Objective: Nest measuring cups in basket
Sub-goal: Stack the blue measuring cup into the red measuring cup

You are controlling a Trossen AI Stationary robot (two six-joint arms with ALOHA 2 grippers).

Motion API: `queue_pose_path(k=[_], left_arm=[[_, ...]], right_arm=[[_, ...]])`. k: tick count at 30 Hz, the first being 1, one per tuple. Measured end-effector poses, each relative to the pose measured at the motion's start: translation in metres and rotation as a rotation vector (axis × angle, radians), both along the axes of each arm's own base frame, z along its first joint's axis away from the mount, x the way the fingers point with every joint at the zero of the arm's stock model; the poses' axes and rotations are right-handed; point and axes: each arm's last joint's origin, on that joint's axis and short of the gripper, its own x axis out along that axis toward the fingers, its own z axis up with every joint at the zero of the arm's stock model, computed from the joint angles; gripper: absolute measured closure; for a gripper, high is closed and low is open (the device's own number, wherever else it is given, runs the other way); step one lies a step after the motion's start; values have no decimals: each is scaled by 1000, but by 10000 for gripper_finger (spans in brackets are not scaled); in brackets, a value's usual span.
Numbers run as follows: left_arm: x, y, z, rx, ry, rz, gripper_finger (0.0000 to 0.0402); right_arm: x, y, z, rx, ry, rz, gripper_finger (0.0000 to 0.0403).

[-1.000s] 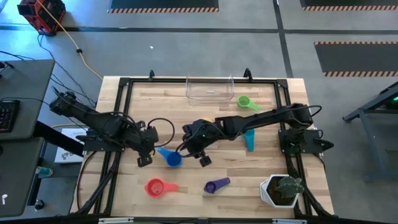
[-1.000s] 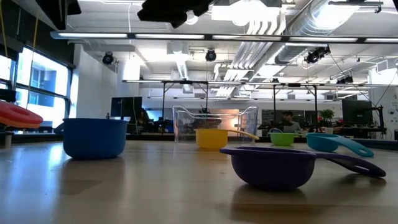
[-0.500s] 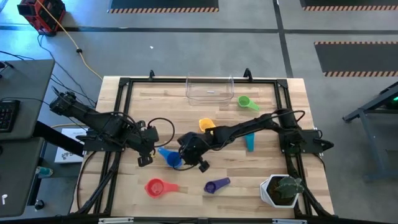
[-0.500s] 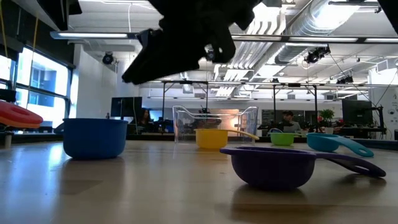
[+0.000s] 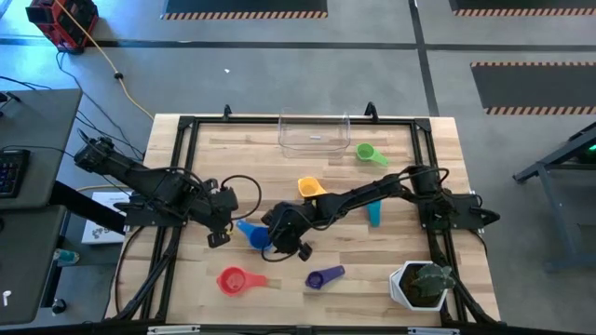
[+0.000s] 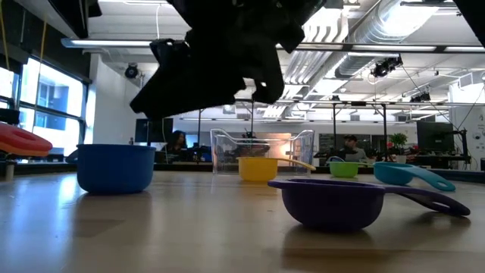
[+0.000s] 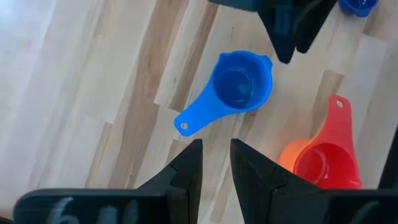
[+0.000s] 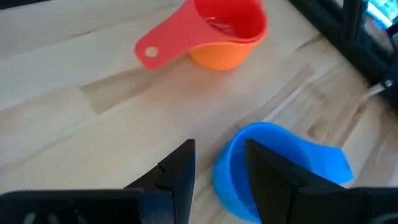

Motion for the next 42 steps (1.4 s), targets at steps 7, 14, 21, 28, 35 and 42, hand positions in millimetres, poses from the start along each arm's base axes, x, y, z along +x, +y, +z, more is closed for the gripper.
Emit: queue_pose_path(k=[7,14,21,28,35,42], left_arm=[[0,0,0,9,-4,2,328],[0,0,0,10,-5,2,328],[0,0,0,10,-6,2,328],[0,0,0,10,-6,2,328],[0,0,0,10,-6,2,328],[1,1,0,30,-17,10,328]], right_arm=[[11,0,29,-6,-54,0,273],[14,-3,36,38,-23,38,273],[20,-4,2,4,58,17,273],[20,-4,-5,1,80,18,273],[20,-8,-10,-11,102,13,273],[22,-9,-16,-12,107,9,273]])
